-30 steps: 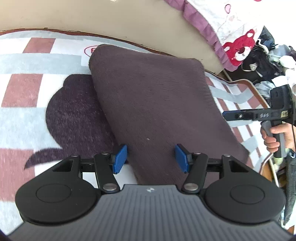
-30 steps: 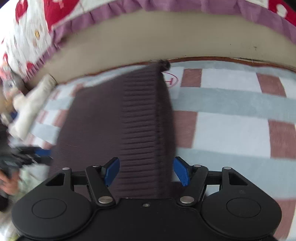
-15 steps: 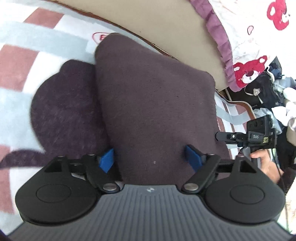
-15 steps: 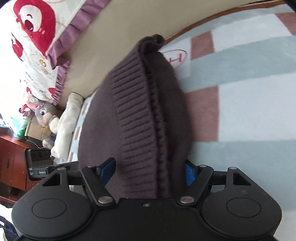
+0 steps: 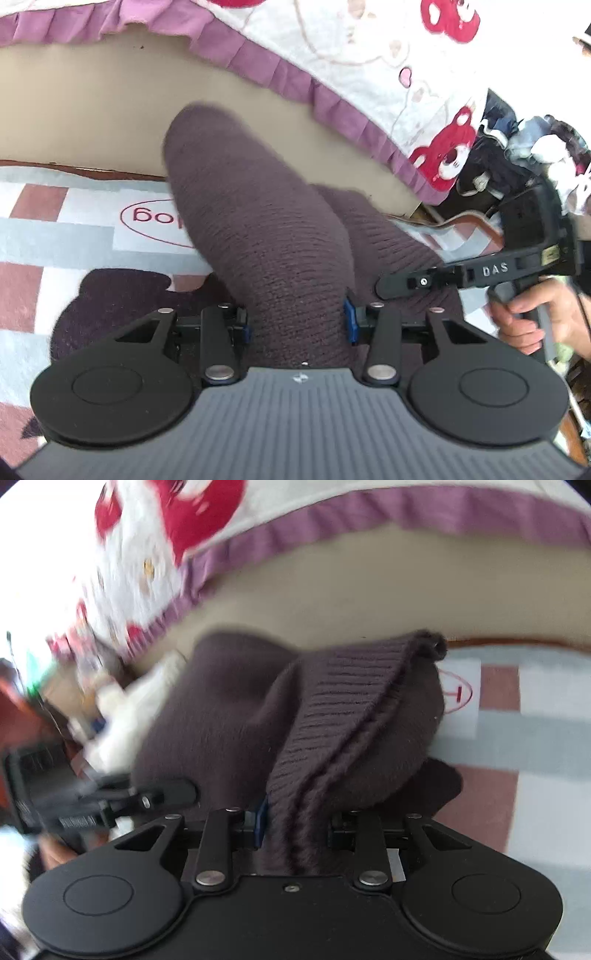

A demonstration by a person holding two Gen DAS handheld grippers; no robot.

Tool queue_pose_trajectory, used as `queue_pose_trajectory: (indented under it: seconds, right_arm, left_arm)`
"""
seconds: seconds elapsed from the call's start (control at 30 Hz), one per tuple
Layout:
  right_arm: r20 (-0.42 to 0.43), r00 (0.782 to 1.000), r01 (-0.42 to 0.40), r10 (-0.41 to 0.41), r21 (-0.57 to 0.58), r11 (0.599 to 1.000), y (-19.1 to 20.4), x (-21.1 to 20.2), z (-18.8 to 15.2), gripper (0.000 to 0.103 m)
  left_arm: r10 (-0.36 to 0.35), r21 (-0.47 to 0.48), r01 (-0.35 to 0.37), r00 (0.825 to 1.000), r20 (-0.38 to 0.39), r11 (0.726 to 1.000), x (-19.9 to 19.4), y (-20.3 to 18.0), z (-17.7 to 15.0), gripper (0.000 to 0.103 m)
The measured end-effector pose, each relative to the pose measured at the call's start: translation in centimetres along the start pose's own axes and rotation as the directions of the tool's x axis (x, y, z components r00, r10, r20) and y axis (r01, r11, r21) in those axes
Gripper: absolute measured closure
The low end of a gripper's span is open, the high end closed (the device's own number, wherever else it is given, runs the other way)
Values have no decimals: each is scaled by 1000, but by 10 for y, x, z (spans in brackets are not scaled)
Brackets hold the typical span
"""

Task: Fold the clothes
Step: 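Grasp the sweater bundle edge with both tools and lift it, then carry the lifted sweater bundle with both tools toward the white pillow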

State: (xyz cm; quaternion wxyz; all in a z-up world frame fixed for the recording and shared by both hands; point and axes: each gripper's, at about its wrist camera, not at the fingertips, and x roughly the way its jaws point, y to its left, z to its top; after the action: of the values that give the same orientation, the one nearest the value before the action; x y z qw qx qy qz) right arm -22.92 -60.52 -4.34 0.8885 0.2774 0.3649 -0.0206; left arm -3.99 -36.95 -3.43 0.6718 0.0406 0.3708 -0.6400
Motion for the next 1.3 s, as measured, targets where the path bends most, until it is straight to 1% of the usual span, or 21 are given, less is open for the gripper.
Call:
queue_pose_trajectory:
  seconds: [0.07,0.1,0.13,0.2,0.3,0.33,0.4,0.43,0.53,0.57,0.6,0.63,0.67,0.7,0.73,0.77,0.83,0.9,1.03,1.2,1.3]
  right_arm:
    - [-28,998,51,-51,10,999,-4,6,1,69]
    - [-36,997,68,-66,43,997,-11,9,1,68]
    - [-37,997,66,-63,78,995,-20,11,0,67]
    - [-42,997,63,-59,126,990,-33,14,-2,59]
    - [-57,997,62,-54,163,985,-48,17,-8,49]
    - [-64,996,67,-57,166,984,-50,17,-11,44]
    - [-88,994,78,-64,162,984,-52,21,-15,33]
    - [-107,992,79,-63,160,984,-53,25,-16,28]
    - [-142,989,67,-42,172,983,-56,41,-17,23]
    - [-131,991,52,-31,160,986,-53,44,-17,21]
    - [-120,993,38,-20,148,988,-50,48,-18,28]
    - [-110,994,22,-8,130,991,-46,51,-18,48]
    - [-98,995,6,3,97,995,-37,52,-16,52]
    - [-68,998,18,-13,71,997,-28,50,-14,59]
    - [-35,999,26,-24,57,998,-19,46,-12,64]
    - [-2,999,32,-32,50,998,-11,40,-10,65]
    - [57,997,49,-51,32,998,6,27,-7,71]
    - [88,993,85,-85,5,996,27,16,-4,72]
    - [161,982,97,-95,-4,995,63,-4,2,75]
    - [231,969,88,-87,7,996,110,-18,13,76]
    - [235,968,88,-83,-9,996,140,-18,21,76]
  left_arm:
    - [40,-33,-42,998,-44,999,9,9,-3,60]
    - [62,-56,-66,996,-69,996,14,16,-5,58]
    - [60,-94,-68,994,-88,993,16,24,-6,57]
    - [17,-195,-40,993,-118,980,18,45,-9,55]
    - [-42,-272,2,989,-141,962,20,61,-11,49]
    - [-50,-278,7,987,-150,960,21,64,-11,49]
    - [-50,-269,1,983,-175,963,25,65,-15,40]
    - [-53,-272,2,982,-182,962,26,66,-18,39]
    - [-73,-297,16,980,-183,955,29,67,-27,37]
    - [-84,-309,25,980,-179,951,30,68,-29,36]
    - [-90,-317,30,981,-175,948,32,69,-30,38]
    - [-66,-308,12,984,-164,951,30,68,-30,45]
    - [-23,-288,-21,989,-148,957,27,65,-30,57]
    - [30,-233,-60,991,-128,971,23,56,-29,60]
    - [89,-150,-104,991,-103,983,19,41,-27,62]
    - [113,-104,-121,990,-80,987,15,31,-24,63]
    - [109,-68,-112,993,-46,991,7,16,-17,65]
    - [105,-35,-106,994,-12,994,-2,4,-9,65]
    - [135,75,-141,987,85,987,-34,-10,4,65]
    - [121,35,-128,981,153,991,-86,-5,20,65]
    - [184,-6,-187,965,188,982,-109,1,24,65]
